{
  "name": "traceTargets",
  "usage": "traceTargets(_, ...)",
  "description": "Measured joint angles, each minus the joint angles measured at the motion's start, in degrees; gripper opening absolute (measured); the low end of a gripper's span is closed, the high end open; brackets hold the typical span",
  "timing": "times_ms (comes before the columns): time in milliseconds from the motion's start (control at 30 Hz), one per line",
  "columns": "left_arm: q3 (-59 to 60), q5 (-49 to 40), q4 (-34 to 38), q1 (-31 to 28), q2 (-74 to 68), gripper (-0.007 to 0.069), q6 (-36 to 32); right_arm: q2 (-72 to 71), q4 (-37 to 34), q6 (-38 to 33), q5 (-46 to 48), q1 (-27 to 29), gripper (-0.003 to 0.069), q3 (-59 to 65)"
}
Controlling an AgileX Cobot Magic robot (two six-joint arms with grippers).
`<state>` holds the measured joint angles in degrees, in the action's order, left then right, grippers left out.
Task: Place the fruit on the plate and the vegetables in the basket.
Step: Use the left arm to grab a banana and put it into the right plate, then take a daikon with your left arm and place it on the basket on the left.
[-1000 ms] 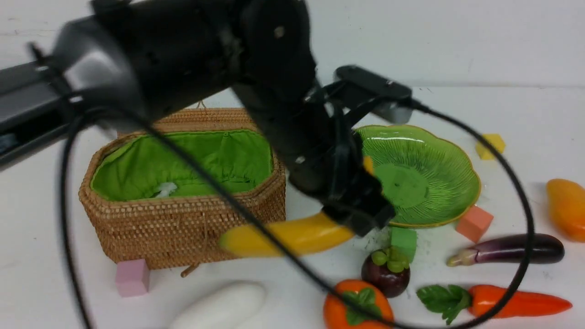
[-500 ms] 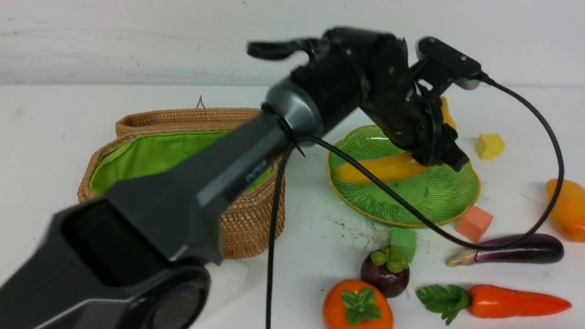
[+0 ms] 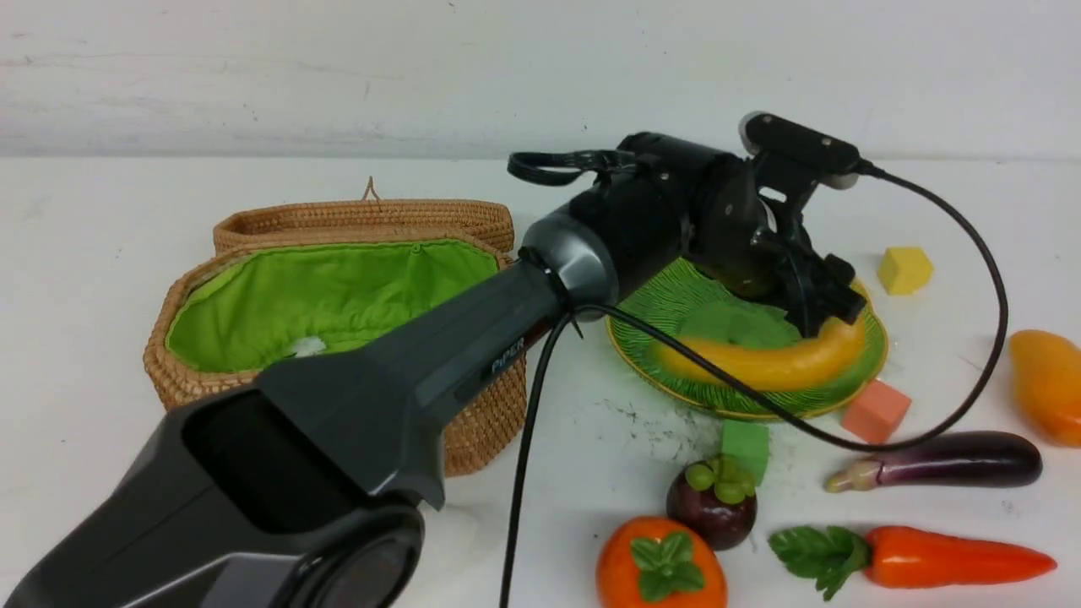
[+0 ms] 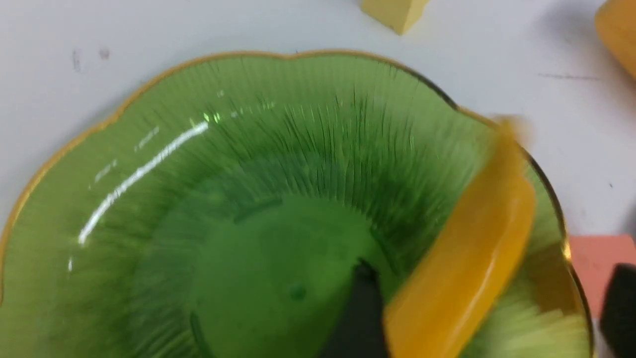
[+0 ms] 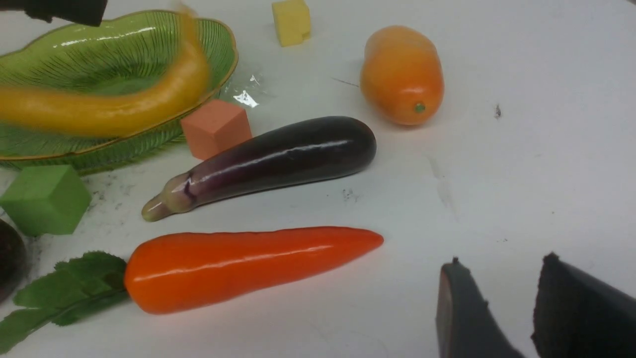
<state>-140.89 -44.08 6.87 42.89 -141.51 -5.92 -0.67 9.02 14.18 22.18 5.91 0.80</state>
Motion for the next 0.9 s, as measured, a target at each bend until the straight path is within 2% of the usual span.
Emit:
traceTargets(67,0.0,-3.88,-0.36,0.0,2.05,0.0659,0.0,0.0,0.0,0.0,0.0,0.0,0.0242,0.0)
traceTargets(167,0.0,-10.03,-1.17,-0.07,5.59,0.0663,0.0,0.0,0.0,0.0,0.0,0.0,0.0242,0.0)
traceTargets(233,0.0,-18.05,-1.49,-0.48,11.33,0.0647,0.0,0.0,0.0,0.0,0.0,0.0,0.0242,0.0)
traceTargets(367,1.09,-25.65,-1.49,-1.84,19.74,0.0615,0.0,0.0,0.0,0.0,0.0,0.0,0.0242,0.0)
traceTargets(500,11.56,-27.1,-2.76,-3.17,32.56,0.0577,-0.08,-0.05,0.0,0.0,-0.02,0.0,0.0242,0.0)
traceTargets(600,27.35,-27.37,-5.86,-3.32,43.05,0.057,0.47,-0.05,0.0,0.0,-0.02,0.0,0.0242,0.0)
traceTargets(633,28.25,-27.37,-6.18,-3.32,44.09,0.0569,0.63,-0.05,0.0,0.0,-0.02,0.0,0.0242,0.0)
traceTargets(667,36.06,-27.37,-7.27,-3.32,47.65,0.0568,3.03,-0.05,0.0,0.0,-0.02,0.0,0.0242,0.0)
traceTargets(800,51.37,-27.37,-8.14,-3.32,52.91,0.0566,10.53,-0.05,0.05,0.0,-0.02,0.0,0.0242,0.0)
traceTargets(867,55.1,-27.37,-8.14,-3.32,53.73,0.0566,11.89,-0.05,0.11,0.0,-0.02,0.0,0.0242,0.0)
traceTargets(900,61.14,-27.24,-8.14,-3.32,54.37,0.0564,12.87,-0.05,0.11,0.0,-0.02,0.0,0.0242,0.0)
